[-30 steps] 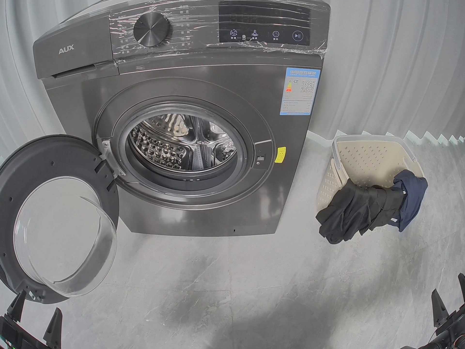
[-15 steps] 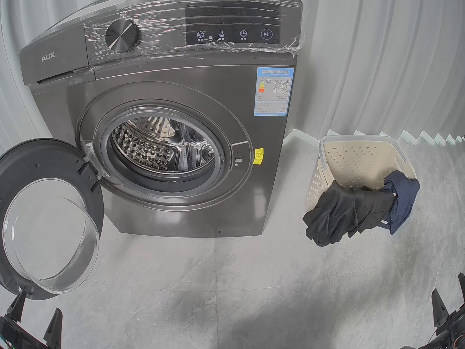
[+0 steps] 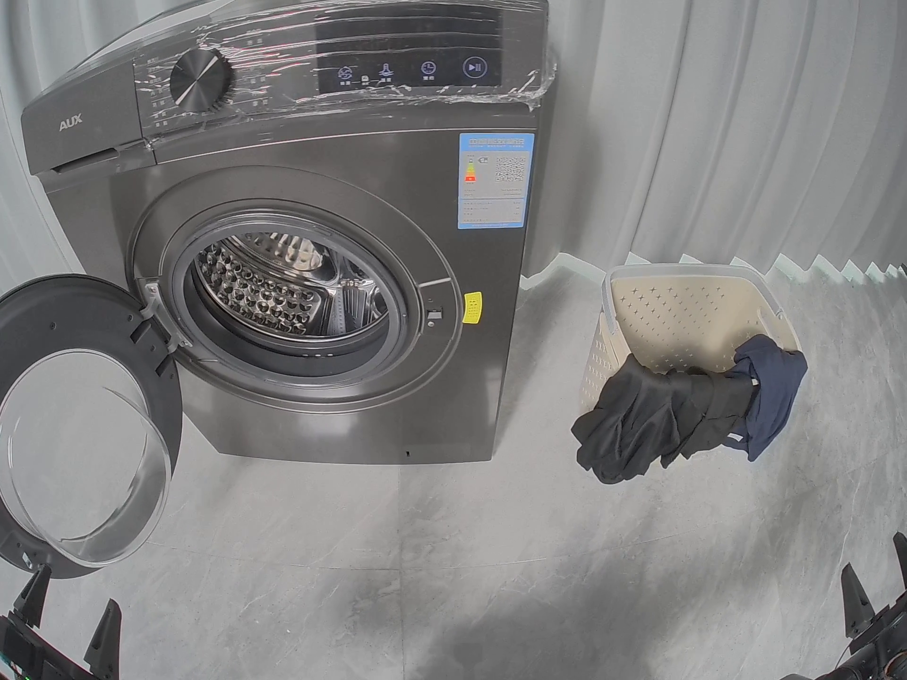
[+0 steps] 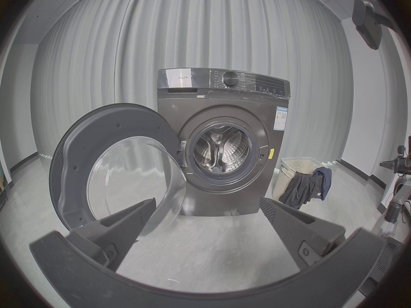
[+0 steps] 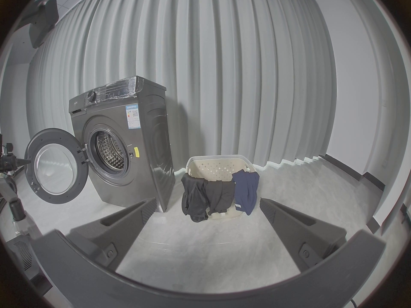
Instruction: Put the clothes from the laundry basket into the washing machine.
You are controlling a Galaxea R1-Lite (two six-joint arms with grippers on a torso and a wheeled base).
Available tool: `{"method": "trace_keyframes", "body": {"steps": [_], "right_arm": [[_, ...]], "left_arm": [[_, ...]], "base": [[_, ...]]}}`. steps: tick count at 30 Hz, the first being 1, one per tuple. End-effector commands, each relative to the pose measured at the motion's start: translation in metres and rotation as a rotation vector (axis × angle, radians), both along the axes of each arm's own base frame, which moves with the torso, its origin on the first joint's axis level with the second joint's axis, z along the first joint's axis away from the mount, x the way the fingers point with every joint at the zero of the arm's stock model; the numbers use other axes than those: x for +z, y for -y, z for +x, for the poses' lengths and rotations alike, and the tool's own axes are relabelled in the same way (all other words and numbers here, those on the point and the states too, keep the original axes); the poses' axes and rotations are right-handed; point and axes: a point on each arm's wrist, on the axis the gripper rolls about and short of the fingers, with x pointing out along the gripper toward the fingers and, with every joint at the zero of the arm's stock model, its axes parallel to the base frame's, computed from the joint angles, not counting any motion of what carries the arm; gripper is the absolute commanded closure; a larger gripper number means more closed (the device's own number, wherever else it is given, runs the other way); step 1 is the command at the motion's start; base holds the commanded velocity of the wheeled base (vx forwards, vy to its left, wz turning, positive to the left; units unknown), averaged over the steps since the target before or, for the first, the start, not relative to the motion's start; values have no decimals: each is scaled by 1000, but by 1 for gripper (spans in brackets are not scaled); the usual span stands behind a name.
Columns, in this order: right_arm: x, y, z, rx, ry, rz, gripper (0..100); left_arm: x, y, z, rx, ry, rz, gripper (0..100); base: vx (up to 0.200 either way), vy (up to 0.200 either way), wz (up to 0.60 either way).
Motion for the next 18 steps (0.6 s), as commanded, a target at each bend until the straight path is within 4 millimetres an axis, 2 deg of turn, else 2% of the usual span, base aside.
{"method": "trace_keyframes", "body": {"steps": [1,18], "right_arm": [[-5,0,1,2,-9,0,0],[-5,0,1,0,-9,0,0]], "left_arm": [[-5,0,0,0,-1,0,0],[-5,0,0,-1,-1,2,0]], "base": [[0,-200,0],[0,-200,0]]}}
